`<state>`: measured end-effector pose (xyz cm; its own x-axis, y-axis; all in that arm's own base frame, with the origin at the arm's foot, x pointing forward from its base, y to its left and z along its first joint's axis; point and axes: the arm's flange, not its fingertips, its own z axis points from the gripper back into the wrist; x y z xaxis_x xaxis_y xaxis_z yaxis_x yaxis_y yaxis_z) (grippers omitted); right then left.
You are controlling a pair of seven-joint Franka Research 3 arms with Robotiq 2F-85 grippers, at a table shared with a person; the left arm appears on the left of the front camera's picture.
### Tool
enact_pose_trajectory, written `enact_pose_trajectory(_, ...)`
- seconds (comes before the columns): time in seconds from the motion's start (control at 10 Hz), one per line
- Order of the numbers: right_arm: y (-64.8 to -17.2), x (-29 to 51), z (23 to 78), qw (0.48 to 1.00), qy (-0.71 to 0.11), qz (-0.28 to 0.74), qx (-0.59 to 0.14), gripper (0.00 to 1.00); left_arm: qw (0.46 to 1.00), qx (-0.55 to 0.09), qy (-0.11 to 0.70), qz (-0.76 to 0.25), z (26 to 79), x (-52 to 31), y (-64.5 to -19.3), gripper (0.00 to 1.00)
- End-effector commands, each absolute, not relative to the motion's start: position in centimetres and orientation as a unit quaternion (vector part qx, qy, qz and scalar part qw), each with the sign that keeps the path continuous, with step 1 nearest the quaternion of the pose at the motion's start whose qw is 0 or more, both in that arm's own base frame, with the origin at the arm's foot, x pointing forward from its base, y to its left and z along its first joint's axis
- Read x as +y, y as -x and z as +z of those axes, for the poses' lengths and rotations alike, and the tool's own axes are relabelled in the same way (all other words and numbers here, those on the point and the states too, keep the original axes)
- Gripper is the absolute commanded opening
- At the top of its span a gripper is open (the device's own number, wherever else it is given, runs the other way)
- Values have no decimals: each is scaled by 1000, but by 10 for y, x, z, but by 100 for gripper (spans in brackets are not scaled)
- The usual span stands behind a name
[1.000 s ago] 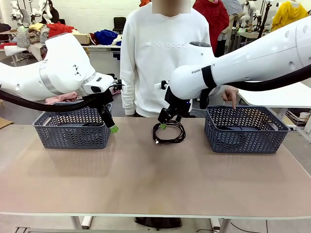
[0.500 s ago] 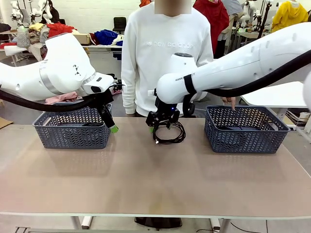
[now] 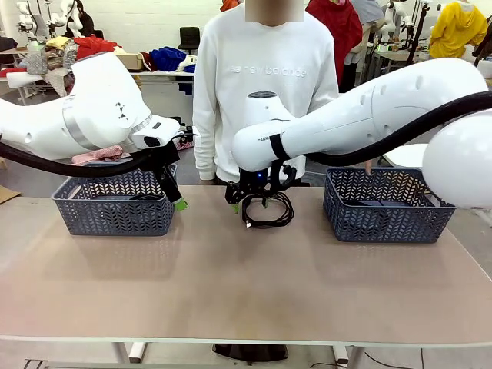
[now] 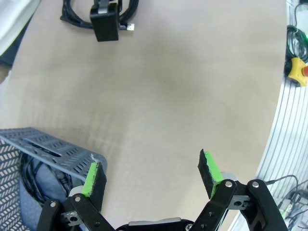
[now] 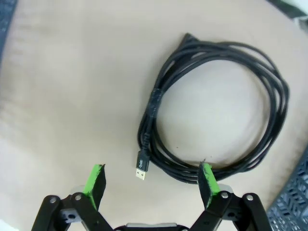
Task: Organize the cables according to human instructions.
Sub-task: Pick up a bundle of cables and place it in the basket indicated by the human.
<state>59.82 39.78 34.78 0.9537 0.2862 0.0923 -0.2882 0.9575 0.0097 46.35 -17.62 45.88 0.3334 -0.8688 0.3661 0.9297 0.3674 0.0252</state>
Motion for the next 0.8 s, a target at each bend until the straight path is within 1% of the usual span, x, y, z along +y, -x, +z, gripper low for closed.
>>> enact_pose_trajectory(0.0,-614,413,348,993,14,109,-38,100,811,-159,95,-555,459,-174,-465,100)
enact_pose_trajectory(0.7,-640,418,321,999,-1,40,-31,100,811,-159,95,-555,459,-174,-465,100)
